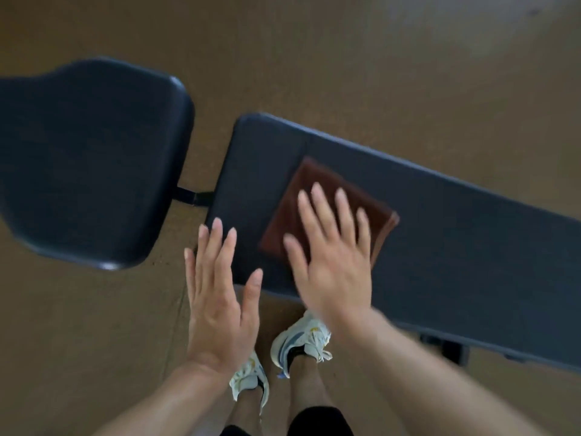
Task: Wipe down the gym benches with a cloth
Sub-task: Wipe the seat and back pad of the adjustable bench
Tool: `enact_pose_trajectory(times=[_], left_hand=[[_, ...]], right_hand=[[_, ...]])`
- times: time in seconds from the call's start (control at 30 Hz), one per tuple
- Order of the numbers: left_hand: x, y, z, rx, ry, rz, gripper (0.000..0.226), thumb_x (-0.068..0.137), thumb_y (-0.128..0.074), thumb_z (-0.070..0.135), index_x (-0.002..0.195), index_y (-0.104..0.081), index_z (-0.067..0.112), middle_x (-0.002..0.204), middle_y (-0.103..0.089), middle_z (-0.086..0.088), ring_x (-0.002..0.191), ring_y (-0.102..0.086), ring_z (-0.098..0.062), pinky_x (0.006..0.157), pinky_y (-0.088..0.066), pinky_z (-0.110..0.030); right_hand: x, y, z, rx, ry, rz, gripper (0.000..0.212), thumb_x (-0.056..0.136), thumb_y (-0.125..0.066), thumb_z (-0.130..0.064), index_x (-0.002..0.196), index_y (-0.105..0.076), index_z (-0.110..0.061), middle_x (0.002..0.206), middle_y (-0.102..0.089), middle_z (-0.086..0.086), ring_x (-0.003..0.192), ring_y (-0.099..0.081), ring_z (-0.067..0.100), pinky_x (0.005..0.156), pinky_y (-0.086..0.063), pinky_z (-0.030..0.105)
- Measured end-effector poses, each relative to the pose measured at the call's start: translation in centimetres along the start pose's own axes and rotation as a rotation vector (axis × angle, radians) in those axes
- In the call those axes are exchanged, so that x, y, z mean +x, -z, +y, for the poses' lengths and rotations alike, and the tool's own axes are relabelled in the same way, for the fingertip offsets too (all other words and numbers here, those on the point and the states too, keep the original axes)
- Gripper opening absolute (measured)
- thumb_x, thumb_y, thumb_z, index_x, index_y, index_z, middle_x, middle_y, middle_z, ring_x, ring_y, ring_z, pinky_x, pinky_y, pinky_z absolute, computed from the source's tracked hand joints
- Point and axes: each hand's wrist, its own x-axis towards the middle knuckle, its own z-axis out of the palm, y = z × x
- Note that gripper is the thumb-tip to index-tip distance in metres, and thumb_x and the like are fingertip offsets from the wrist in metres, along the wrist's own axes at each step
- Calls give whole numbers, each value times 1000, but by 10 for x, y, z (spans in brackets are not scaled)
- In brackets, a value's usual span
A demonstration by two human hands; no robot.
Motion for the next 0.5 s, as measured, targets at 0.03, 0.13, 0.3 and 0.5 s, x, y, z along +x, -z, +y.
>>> enact_pose_trajectory(times=[0.03, 0.13, 0.3, 0.5], left_hand=[[-5, 7, -2, 5, 14, -14, 65, 103, -43, 39, 159, -28, 9, 171, -18, -2, 160, -8, -22, 130, -4, -44], [-16, 27, -7, 10, 39, -52, 69, 101, -44, 42, 160, -26, 11, 172, -15, 2, 160, -10, -21, 129, -7, -43], [-14, 35, -31, -19, 61, -52, 67, 103, -42, 39, 160, -25, 12, 172, -16, 1, 160, -8, -19, 129, -6, -43], [12, 10, -37, -219, 169, 35, 65, 106, -38, 44, 161, -24, 12, 172, -15, 2, 159, -7, -13, 127, -19, -56]], right_hand=[[-31, -1, -8, 8, 50, -44, 61, 109, -36, -55, 164, -32, -30, 173, -24, -8, 162, -14, 22, 128, -20, 54], [-58, 0, -10, -7, 178, -113, 62, 106, -44, -57, 163, -35, -32, 172, -26, -9, 162, -16, 22, 126, -24, 56], [54, 6, -7, -63, 231, -41, 60, 107, -35, -60, 162, -35, -36, 171, -32, -9, 162, -18, 24, 128, -17, 54], [156, 8, -33, 12, 41, -96, 64, 106, -22, -63, 166, -16, -41, 175, -12, -14, 163, -3, 18, 131, -1, 48]])
